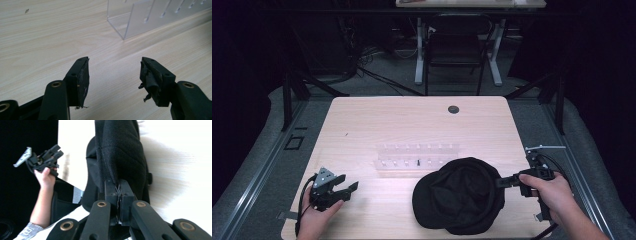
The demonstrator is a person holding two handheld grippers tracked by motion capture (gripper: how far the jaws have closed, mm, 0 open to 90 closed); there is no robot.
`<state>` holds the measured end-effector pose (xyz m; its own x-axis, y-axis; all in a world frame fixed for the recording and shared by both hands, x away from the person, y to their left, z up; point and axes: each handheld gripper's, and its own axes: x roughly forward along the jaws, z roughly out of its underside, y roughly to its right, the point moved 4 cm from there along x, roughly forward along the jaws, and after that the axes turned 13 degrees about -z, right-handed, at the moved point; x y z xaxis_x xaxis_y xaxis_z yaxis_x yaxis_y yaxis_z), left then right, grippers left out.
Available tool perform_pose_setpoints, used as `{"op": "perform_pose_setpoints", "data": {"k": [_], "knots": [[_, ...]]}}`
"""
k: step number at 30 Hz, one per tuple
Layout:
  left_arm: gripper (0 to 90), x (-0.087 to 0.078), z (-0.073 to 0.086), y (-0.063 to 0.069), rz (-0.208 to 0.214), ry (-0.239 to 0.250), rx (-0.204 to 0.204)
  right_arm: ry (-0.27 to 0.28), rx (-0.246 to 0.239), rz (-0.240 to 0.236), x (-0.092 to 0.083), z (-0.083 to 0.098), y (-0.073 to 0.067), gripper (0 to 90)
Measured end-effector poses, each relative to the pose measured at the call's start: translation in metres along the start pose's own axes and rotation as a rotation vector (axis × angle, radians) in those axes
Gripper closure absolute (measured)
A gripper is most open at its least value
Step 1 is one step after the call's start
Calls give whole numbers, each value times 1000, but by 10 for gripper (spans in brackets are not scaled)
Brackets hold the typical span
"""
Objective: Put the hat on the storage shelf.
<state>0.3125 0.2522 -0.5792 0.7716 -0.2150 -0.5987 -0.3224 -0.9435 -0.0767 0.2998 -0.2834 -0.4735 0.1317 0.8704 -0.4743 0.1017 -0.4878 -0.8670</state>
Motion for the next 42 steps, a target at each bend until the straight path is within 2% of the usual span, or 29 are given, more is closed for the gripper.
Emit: {"op": "perform_pose_setpoints", "data": {"k": [5,7,8,9,11,12,14,17,18,20,24,27,28,29,32,34,37,42], "knots": [[408,0,0,0,-1,-2,7,-2,-19,-27,-4,1,-9,883],[408,0,0,0,-1,-1,7,15,-17,-42,-4,1,-13,883],[408,0,0,0,-1,-1,7,1,-25,-49,-6,1,-15,883],[408,0,0,0,-1,-1,7,19,-15,-47,-6,1,-17,882],[408,0,0,0,-2,-2,7,0,-30,-54,-7,1,-17,882],[408,0,0,0,-2,-2,7,30,-23,-63,-7,0,-21,883],[408,0,0,0,-3,-1,7,19,-28,-66,-8,0,-22,883],[409,0,0,0,-2,0,8,18,-43,-68,-12,-1,-29,883],[410,0,0,0,-3,1,8,17,-51,-54,-14,-1,-33,883],[410,0,0,1,-3,0,6,25,-51,-70,-14,-2,-35,883],[410,0,0,0,-4,1,8,20,-70,-63,-18,-2,-42,882],[410,0,0,0,-5,1,8,21,-70,-51,-21,-4,-49,882],[410,0,0,1,-5,1,7,9,-78,-25,-23,-4,-51,882],[410,0,0,1,-4,1,7,22,-75,-70,-23,-5,-57,883],[410,0,0,1,-4,1,11,30,-83,-88,-25,-6,-62,883],[410,0,0,1,-5,2,11,47,-89,-116,-26,-7,-69,883],[410,0,0,1,-5,3,11,42,-111,-155,-29,-7,-79,883],[411,0,0,1,-5,1,11,58,-139,-169,-32,-10,-89,883]]}}
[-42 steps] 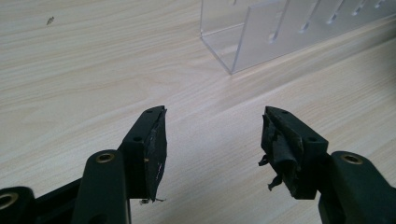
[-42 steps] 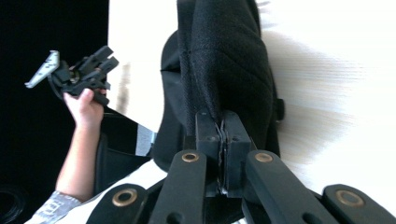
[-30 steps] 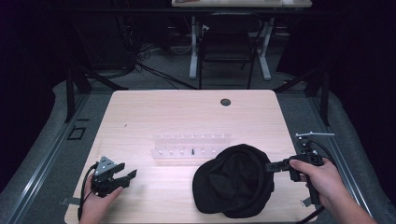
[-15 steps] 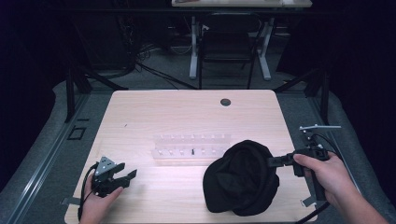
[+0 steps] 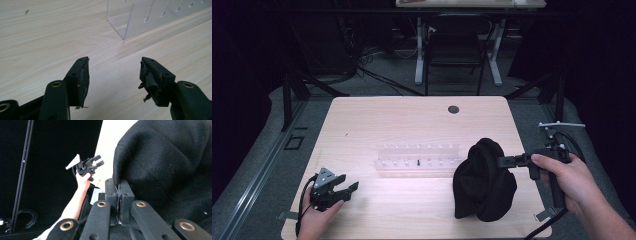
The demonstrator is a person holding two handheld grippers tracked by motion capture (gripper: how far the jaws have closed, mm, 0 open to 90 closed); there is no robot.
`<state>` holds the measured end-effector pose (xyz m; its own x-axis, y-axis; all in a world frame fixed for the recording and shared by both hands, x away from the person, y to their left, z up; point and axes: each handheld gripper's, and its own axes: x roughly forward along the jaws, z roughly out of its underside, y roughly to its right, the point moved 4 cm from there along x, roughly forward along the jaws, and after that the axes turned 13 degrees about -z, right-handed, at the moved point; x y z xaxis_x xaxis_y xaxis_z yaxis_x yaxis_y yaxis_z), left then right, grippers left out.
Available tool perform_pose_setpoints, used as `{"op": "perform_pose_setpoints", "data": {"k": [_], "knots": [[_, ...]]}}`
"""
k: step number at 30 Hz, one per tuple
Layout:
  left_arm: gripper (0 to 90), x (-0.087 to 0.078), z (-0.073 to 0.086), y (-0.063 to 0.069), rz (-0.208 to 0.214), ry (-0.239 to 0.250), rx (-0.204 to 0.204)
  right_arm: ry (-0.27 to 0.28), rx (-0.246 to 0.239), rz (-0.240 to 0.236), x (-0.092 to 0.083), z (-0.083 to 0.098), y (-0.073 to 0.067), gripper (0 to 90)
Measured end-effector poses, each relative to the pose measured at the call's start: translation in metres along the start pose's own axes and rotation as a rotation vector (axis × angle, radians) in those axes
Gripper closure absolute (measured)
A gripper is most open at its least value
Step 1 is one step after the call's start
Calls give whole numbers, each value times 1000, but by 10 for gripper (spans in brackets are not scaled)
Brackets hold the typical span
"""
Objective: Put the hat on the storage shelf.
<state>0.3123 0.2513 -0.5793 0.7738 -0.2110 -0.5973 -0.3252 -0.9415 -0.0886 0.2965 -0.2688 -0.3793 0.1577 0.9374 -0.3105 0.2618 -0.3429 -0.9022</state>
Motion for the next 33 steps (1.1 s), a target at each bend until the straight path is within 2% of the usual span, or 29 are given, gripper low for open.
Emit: {"op": "perform_pose_setpoints", "data": {"k": [5,8,17,20,22,33], "knots": [[411,0,0,0,-1,0,0,33,-20,-16,-5,-6,-7,883],[411,0,0,0,0,-1,2,61,-44,-43,-9,-11,-16,883],[411,0,0,0,1,-2,3,90,-101,-90,-8,-27,-36,883],[411,0,0,0,5,-7,5,91,-111,-96,-7,-31,-39,882],[411,1,0,0,10,2,-9,98,-114,-98,-4,-34,-41,883],[410,1,0,2,20,-3,-6,104,-134,-86,7,-55,-48,882]]}}
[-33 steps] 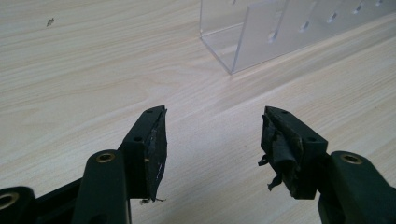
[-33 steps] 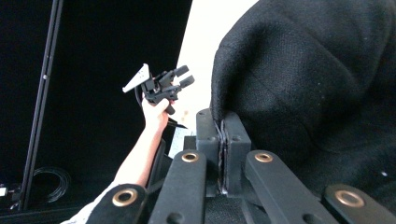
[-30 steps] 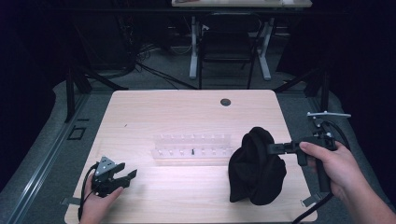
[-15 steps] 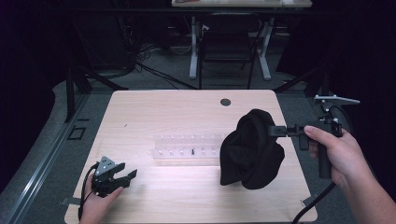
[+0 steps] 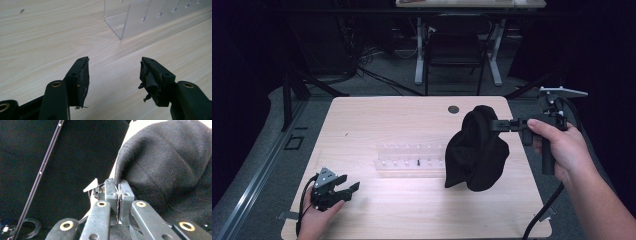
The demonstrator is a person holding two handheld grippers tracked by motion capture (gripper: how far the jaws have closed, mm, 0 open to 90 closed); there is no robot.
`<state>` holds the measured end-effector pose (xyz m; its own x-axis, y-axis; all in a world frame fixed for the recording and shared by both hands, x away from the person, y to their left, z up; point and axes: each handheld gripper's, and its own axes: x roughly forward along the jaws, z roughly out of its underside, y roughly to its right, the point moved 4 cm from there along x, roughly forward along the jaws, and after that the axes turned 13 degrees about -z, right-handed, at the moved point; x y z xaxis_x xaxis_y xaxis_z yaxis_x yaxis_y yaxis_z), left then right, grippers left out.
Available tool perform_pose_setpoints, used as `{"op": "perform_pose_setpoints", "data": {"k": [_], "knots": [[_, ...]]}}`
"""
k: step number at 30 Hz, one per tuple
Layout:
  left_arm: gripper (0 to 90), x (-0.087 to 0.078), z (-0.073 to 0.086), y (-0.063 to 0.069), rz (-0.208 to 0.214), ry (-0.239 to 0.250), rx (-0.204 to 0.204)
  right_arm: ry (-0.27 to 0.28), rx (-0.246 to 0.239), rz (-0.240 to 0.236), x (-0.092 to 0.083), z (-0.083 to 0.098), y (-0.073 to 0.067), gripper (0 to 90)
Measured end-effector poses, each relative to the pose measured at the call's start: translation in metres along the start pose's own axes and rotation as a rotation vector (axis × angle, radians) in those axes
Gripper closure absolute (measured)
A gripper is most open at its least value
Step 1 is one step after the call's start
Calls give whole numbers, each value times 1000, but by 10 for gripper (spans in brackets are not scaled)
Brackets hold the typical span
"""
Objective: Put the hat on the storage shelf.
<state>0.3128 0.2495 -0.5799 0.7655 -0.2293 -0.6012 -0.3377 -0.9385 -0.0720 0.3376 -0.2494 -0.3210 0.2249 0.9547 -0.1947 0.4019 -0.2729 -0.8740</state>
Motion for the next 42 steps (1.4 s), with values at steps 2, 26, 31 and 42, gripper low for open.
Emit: {"op": "perform_pose_setpoints", "data": {"k": [2,26,31,42], "knots": [[410,0,0,0,0,0,1,-1,-4,-2,1,-3,-1,882],[410,0,0,-2,-2,-1,7,-5,-43,26,37,-43,-1,882],[410,0,0,-2,2,-4,9,-8,-44,25,43,-48,-1,882],[410,0,-1,-2,1,-4,11,-4,-58,39,56,-60,0,882]]}}
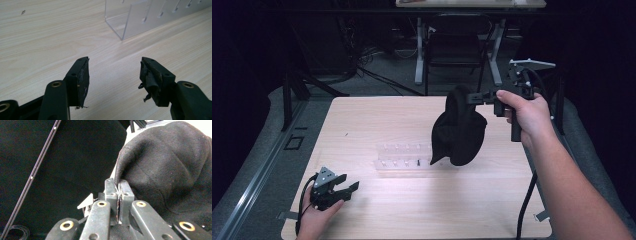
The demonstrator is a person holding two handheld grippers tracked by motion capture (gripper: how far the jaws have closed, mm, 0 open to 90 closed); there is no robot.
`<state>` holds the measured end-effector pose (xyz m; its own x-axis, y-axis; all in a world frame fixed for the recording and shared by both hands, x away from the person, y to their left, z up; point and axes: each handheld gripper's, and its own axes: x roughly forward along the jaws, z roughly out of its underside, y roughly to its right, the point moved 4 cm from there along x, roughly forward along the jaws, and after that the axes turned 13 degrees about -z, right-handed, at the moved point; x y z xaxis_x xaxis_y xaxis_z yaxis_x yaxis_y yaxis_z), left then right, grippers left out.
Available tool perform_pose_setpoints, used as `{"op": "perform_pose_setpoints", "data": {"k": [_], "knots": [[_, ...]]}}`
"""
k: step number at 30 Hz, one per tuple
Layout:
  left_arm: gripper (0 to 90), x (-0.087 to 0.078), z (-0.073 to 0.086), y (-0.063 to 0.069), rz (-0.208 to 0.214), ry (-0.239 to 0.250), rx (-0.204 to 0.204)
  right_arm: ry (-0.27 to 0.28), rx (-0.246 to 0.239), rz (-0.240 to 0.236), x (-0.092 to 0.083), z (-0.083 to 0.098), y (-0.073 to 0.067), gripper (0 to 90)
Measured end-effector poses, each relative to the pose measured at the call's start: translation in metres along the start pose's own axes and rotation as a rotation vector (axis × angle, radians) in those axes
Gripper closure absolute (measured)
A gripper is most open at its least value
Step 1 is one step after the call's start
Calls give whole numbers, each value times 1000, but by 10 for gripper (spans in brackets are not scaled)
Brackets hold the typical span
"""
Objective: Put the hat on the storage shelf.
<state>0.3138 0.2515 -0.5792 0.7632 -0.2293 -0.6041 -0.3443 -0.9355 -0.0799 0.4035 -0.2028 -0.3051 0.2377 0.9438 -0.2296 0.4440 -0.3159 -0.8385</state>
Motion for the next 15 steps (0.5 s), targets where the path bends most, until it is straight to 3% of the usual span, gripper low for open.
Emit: {"op": "perform_pose_setpoints", "data": {"k": [15], "knots": [[410,-1,0,-1,5,-9,4,-11,5,-6,28,-10,9,882]]}}
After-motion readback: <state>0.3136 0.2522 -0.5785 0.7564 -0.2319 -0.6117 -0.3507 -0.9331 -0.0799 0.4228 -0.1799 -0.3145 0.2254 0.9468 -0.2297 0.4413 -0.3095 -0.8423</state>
